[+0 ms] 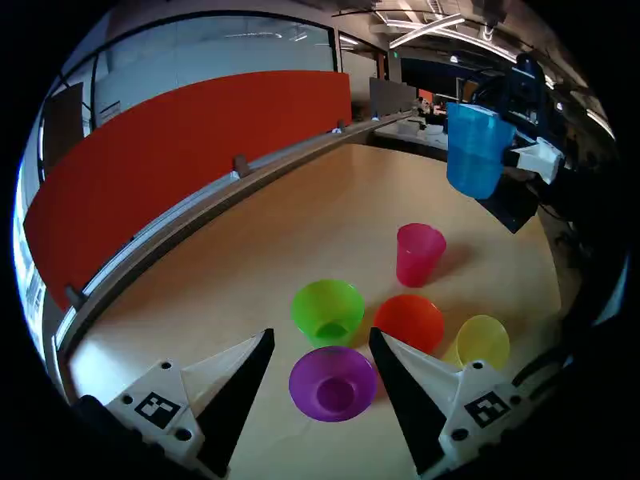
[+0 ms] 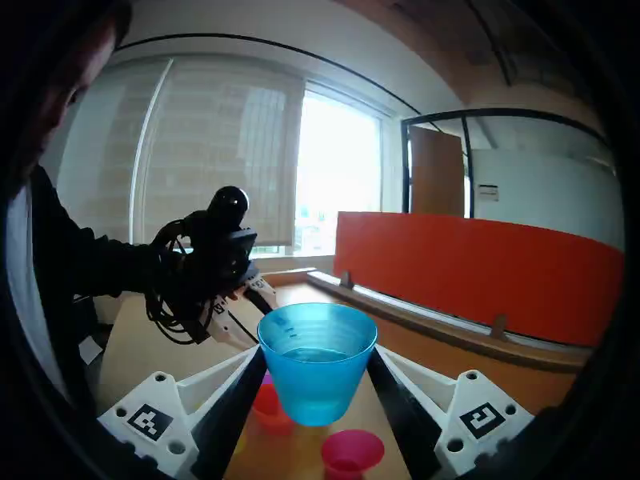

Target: Pour water

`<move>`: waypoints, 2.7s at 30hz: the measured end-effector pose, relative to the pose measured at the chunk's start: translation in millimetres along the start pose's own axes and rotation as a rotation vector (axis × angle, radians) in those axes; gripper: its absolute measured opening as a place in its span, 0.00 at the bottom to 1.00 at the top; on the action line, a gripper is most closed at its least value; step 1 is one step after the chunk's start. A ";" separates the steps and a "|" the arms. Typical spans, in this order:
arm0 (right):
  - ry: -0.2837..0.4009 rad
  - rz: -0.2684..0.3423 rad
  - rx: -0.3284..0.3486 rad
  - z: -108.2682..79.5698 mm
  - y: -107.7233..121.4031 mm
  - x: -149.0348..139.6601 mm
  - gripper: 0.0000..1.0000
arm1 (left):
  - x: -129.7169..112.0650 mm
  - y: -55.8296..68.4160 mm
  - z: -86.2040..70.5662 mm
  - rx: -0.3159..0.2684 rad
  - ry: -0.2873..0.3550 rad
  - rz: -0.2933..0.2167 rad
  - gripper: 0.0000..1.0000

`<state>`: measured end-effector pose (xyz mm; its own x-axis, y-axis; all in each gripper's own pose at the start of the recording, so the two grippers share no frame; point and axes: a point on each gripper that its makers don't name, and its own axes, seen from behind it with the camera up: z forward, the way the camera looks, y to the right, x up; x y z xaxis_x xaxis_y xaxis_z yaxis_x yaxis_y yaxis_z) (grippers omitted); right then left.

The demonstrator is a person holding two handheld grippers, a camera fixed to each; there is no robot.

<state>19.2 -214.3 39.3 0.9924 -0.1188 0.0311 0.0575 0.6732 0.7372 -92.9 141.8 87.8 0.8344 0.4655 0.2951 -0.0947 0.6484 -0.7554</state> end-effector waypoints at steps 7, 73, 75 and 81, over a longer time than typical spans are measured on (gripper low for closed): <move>-0.003 -0.004 0.002 -0.8 -0.7 -1.8 0.88 | -3.2 -1.1 14.6 -0.004 -0.030 0.014 0.88; -0.032 0.001 -0.009 -3.7 17.2 -22.2 0.88 | -15.0 6.4 83.9 -0.045 -0.106 0.015 0.88; -0.034 0.000 -0.009 -4.1 17.4 -23.1 0.88 | -15.4 5.5 85.9 -0.044 -0.107 0.015 0.88; -0.037 0.002 -0.014 -4.8 18.9 -24.3 0.88 | -18.2 3.0 91.5 -0.037 -0.109 0.014 0.88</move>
<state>-3.3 -195.2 49.2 0.9878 -0.1444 0.0576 0.0575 0.6836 0.7276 -158.0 190.4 133.7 0.7687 0.5387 0.3449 -0.0839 0.6194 -0.7806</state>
